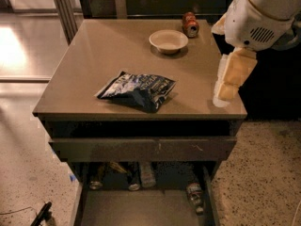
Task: Place blue chip bag into middle drawer
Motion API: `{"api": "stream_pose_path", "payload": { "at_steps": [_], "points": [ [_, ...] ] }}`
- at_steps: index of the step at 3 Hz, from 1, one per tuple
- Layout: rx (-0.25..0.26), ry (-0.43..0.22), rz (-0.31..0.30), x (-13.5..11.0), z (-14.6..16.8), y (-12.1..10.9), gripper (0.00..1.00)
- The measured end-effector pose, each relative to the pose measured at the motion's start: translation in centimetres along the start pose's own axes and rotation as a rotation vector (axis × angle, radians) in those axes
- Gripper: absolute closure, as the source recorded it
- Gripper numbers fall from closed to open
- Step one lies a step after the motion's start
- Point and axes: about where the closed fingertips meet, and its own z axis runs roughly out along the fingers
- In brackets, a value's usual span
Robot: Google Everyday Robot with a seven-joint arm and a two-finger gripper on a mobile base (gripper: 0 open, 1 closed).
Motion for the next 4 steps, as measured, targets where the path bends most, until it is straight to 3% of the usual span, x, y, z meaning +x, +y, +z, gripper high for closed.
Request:
{"api": "stream_pose_path", "payload": {
  "at_steps": [2, 4],
  "points": [
    [0.012, -0.038, -0.002, -1.3, 0.8, -0.9, 0.00],
    [-0.027, -0.174, -0.034, -6.9, 4.8, -5.5, 0.00]
  ]
}}
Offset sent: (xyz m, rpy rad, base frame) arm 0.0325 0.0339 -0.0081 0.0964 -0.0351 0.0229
